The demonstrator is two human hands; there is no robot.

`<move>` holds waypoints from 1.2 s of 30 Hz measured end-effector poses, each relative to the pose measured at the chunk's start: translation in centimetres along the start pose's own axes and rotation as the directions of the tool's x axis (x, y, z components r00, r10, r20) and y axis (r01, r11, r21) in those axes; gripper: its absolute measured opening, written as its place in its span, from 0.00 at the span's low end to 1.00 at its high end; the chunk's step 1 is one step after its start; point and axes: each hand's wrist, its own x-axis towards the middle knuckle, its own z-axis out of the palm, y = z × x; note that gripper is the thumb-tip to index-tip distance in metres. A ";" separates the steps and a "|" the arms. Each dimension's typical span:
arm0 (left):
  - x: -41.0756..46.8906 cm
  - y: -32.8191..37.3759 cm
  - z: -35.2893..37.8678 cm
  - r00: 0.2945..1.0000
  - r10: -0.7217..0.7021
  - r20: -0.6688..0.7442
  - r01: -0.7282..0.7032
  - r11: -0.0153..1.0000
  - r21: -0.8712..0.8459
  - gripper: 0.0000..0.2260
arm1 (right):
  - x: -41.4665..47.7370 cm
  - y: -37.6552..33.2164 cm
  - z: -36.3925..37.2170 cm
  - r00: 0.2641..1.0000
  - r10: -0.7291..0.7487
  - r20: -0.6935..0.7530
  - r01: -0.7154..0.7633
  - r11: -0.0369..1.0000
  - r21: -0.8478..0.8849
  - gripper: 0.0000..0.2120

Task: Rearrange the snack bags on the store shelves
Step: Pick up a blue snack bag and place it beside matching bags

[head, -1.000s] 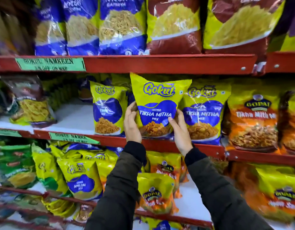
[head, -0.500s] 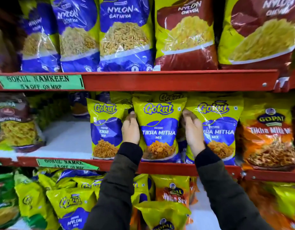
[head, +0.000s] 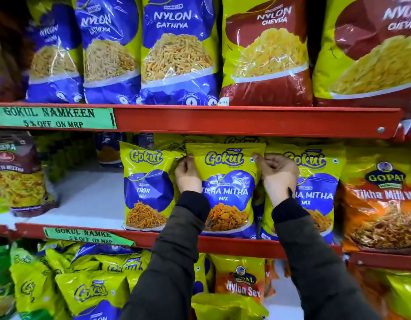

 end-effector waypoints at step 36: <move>-25.3 -4.3 21.3 0.554 0.562 0.614 -0.830 0.321 0.456 0.24 | 6.0 5.0 -27.9 0.807 -0.576 0.133 0.492 0.530 -0.690 0.23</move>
